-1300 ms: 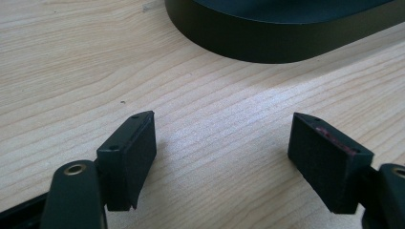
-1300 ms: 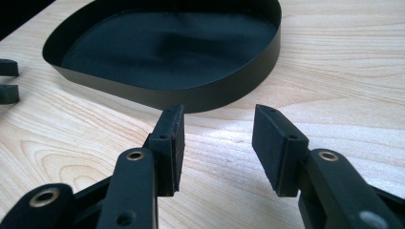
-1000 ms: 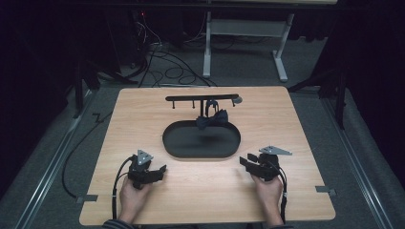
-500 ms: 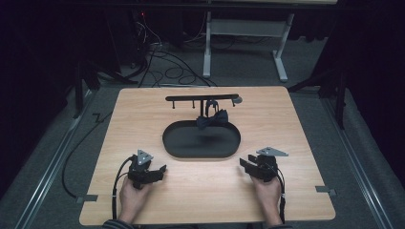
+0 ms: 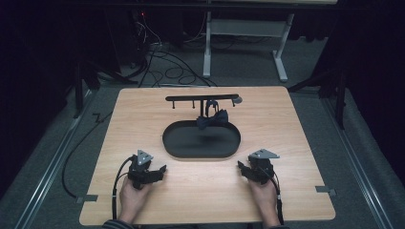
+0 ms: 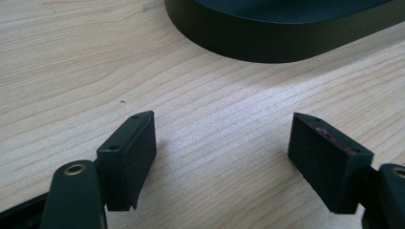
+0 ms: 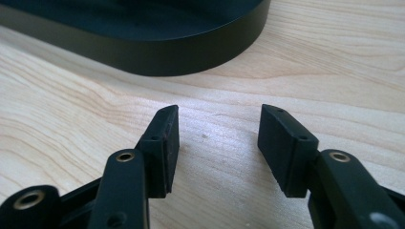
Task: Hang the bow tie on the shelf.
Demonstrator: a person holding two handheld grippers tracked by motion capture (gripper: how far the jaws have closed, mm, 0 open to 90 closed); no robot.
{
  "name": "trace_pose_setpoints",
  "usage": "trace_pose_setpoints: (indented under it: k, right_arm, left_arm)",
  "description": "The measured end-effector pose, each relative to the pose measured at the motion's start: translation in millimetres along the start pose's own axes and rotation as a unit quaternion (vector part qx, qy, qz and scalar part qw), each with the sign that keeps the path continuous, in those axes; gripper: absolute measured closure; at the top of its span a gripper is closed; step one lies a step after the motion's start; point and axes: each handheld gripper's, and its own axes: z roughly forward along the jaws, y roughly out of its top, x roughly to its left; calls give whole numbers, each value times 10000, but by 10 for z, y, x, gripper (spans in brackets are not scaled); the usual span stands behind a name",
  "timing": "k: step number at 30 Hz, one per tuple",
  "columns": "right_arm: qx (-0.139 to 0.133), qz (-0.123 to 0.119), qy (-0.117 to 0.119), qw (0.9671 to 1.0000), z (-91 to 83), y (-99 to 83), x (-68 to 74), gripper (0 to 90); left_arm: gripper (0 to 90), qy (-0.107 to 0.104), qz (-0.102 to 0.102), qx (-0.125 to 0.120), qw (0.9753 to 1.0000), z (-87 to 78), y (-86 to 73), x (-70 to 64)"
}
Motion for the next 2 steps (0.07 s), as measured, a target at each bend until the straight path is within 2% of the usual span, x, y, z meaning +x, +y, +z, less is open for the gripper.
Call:
trace_pose_setpoints:
  k: [2]
  right_arm:
    - [21, -78, -47, 10000, 2, 1, 14, 491]
  left_arm:
    - [254, 0, 3, 3, 10000, -1, 0, 1]
